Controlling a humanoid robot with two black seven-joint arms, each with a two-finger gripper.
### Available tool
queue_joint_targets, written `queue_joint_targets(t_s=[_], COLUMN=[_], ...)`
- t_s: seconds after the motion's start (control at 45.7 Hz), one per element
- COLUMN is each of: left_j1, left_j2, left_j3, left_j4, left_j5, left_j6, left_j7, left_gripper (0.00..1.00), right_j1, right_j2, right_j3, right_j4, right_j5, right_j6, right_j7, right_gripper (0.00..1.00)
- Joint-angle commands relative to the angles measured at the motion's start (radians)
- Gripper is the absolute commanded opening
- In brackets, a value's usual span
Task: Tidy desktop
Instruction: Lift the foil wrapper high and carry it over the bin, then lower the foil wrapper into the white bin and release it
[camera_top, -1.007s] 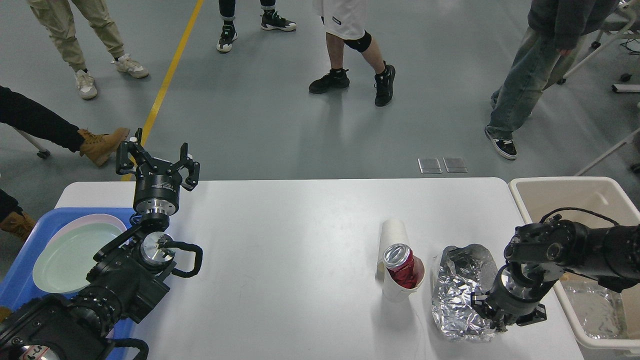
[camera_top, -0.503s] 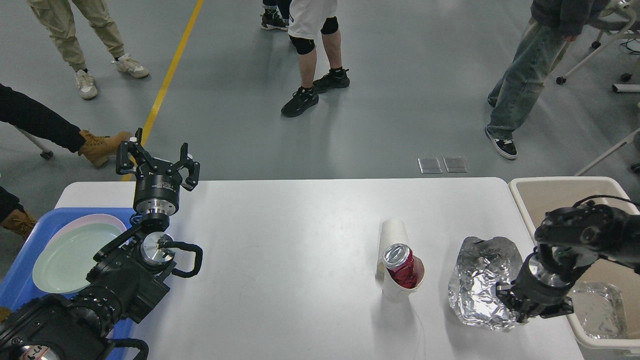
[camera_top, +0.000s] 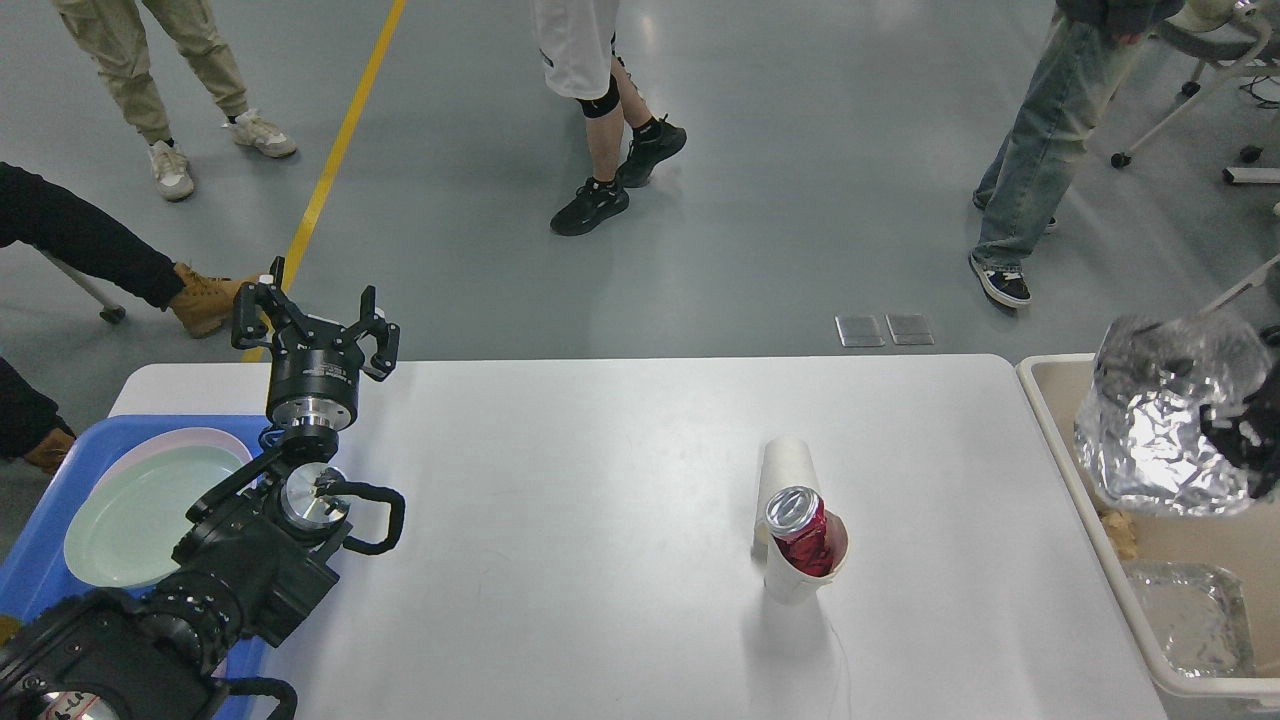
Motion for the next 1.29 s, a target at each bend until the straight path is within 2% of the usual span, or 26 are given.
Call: queue_joint_targets(t_s=[0.0, 0.109, 0.35, 0.525, 0.744, 0.919, 1.094, 1.269], left_j1=[0.0, 0.0, 0.0, 0.0, 0.0, 0.0, 0.0, 0.0], left_j2=[0.0, 0.0, 0.0, 0.0, 0.0, 0.0, 0.0, 0.0], left_j3=[0.0, 0.0, 0.0, 0.0, 0.0, 0.0, 0.001, 0.0], left_j4=[0.0, 0.0, 0.0, 0.0, 0.0, 0.0, 0.0, 0.0], left_j5=[0.0, 0.0, 0.0, 0.0, 0.0, 0.0, 0.0, 0.0], left_j6=[-0.001, 0.0, 0.0, 0.0, 0.0, 0.0, -0.001, 0.0], left_j7=[0.0, 0.0, 0.0, 0.0, 0.0, 0.0, 0.0, 0.0], left_gripper=[0.96, 0.96, 0.96, 0.96, 0.96, 0.96, 0.96, 0.96], right_j1=[0.172, 0.29, 0.46, 0.502, 0.503, 0.394, 0.102, -0.213], right_j2=[0.036, 0.102, 0.298, 0.37, 0.376, 0.37, 0.326, 0.264], right_j3=[-0.029, -0.028, -0.008, -0.005, -0.011, -0.153, -0.305, -0.304], right_j4=[0.01, 0.012, 0.044, 0.058, 0.058, -0.016, -0.187, -0.322], right_j5=[0.0, 0.006, 0.068, 0.158, 0.172, 0.134, 0.088, 0.023], right_j6=[0.031, 0.031, 0.031, 0.031, 0.031, 0.031, 0.019, -0.28], right_j7=[-0.019, -0.028, -0.009, -0.009, -0.008, -0.012, -0.011, -0.009], right_gripper=[0.0, 0.0, 0.0, 0.0, 0.0, 0.0, 0.0, 0.0])
